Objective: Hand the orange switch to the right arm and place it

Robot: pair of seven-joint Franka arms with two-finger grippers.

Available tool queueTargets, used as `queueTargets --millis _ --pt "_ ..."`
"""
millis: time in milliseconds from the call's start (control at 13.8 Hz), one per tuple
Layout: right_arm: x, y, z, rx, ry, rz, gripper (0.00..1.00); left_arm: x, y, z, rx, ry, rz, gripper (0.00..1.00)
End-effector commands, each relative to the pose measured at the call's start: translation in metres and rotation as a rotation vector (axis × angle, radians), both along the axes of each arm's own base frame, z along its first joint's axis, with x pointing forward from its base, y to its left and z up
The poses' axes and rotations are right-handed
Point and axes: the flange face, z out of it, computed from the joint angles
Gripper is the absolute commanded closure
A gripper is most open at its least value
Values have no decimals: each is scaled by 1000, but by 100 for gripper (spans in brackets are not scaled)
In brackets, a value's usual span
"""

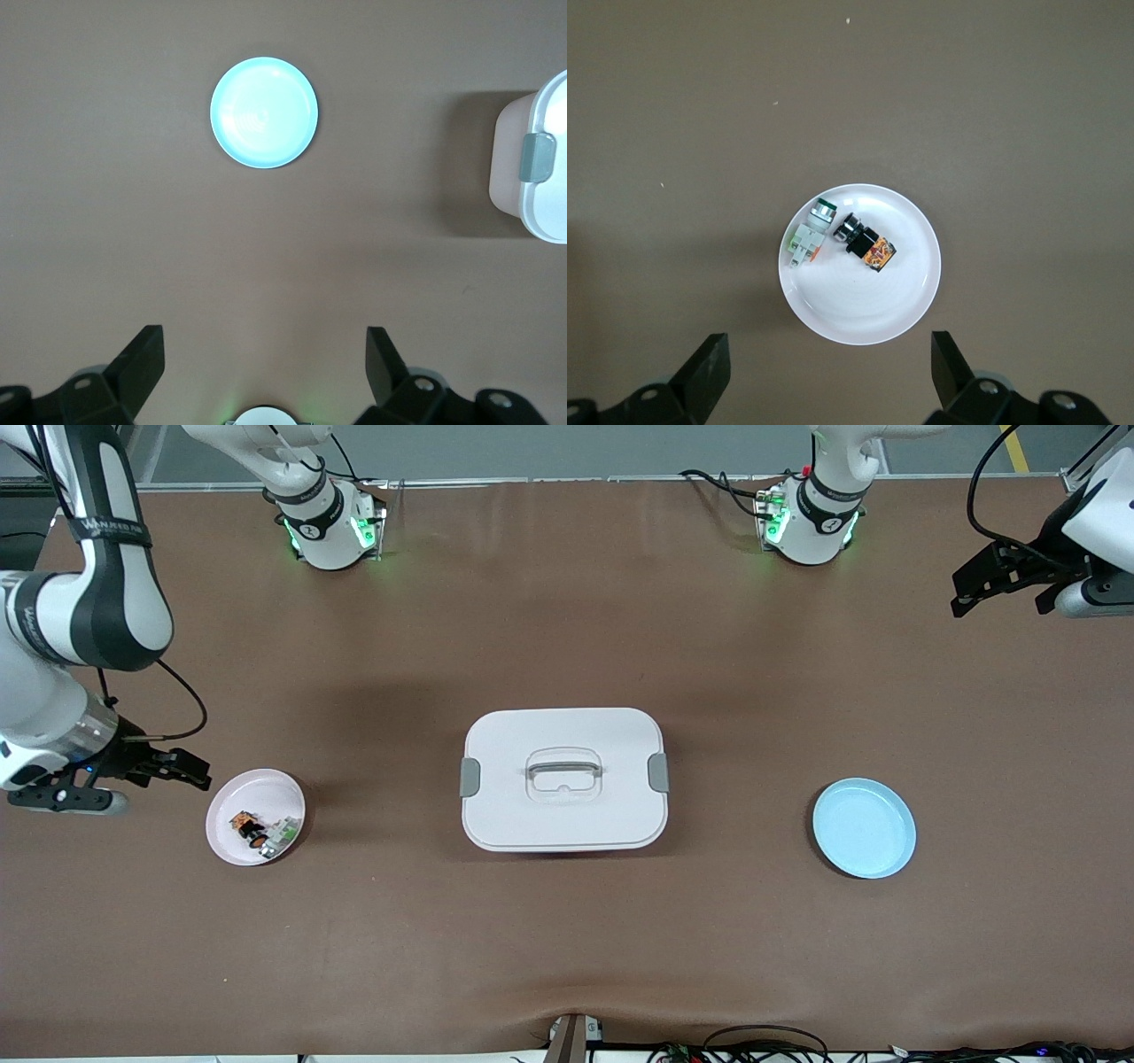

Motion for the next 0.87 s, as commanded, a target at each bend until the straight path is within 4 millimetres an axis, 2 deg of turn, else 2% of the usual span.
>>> queueTargets --millis 0,290,435,580,653,798 --pt "-12 -1 31 3 -44 -26 0 0 -2 2 6 -8 -1 0" --pt "3 -5 90 -2 -124 -21 0 0 -1 0 6 -4 2 0" --pt "2 -2 130 1 -84 -16 0 0 -1 2 6 -7 2 0" --pt "-5 2 152 4 -52 -9 0 1 -1 -1 6 -1 2 0" --pt "-14 2 165 1 -53 -10 0 1 -1 -2 7 0 2 0" --pt "-34 2 177 1 -62 -8 0 1 0 -1 7 0 3 0"
